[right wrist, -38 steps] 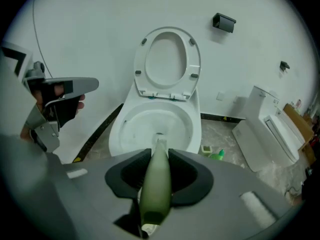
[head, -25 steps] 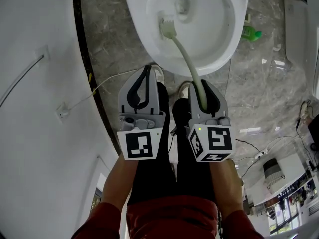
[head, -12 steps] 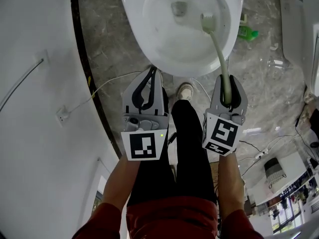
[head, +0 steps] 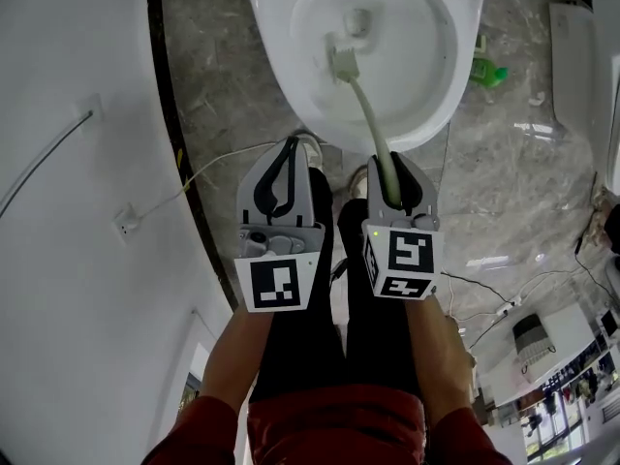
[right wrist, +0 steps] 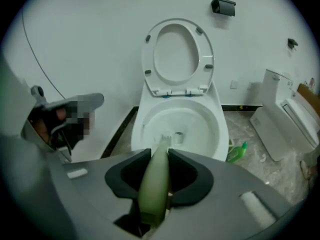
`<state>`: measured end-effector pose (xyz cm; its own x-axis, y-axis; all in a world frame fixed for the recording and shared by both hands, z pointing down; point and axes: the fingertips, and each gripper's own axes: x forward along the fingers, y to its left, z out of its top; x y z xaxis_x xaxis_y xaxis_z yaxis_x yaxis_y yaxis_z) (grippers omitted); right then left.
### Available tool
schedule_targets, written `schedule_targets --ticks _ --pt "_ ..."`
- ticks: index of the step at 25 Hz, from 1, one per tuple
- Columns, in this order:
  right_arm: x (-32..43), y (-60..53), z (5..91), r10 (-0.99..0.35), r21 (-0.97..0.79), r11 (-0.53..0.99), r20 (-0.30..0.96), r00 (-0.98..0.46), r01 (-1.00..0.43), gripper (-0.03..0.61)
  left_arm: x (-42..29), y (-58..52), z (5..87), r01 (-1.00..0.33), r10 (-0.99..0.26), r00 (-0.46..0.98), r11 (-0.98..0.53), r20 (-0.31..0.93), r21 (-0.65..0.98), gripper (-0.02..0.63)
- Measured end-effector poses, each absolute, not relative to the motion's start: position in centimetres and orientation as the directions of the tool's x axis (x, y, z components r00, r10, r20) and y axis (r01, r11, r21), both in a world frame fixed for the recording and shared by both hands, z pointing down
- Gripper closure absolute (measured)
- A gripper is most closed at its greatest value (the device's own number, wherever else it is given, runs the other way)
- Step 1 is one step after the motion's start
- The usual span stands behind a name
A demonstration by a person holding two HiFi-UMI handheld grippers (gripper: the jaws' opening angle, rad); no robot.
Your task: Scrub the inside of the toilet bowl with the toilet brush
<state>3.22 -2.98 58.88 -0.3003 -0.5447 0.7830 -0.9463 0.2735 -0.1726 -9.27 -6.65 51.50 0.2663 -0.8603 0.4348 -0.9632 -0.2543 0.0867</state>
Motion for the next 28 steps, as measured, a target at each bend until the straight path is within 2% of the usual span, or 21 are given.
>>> schedule_targets --ticks 5,9,15,22,25,28 --pt "1.6 -4.7 55.6 -0.589 -0.327 0.218 0.707 -0.391 -0.920 0.459 -10.6 -7.0 51.3 -0.970 -0.869 0.244 -0.229 0.430 0.088 0.609" --pt "3.1 -5.3 59.2 -0.546 -0.320 0.152 0.761 -0.350 -0.935 0.459 -10.9 -7.2 51.5 -0.969 -0.868 0.245 -0.226 0.433 0.096 0.607" --pt "7.0 -5.5 62.7 -0.523 -0.087 0.180 0.835 -0.171 -0.980 0.460 -10.2 -7.8 51.8 -0.959 -0.856 0.281 -0.264 0.435 0.101 0.609" --pt "10.6 -8.6 57.0 -0.704 0.246 0.257 0.710 -0.007 -0.935 0.460 -9.1 -8.8 51.5 -0.952 -0.855 0.303 -0.285 0.420 0.108 0.608" --pt "10.9 -8.7 57.3 -0.708 0.276 0.268 0.706 0.006 -0.923 0.460 -8.7 -9.1 51.4 -0.950 -0.854 0.310 -0.293 0.418 0.104 0.608" --pt "10.6 -7.7 61.1 -0.626 0.199 0.264 0.780 -0.011 -0.944 0.460 -8.7 -9.1 51.6 -0.951 -0.851 0.306 -0.291 0.426 0.102 0.607"
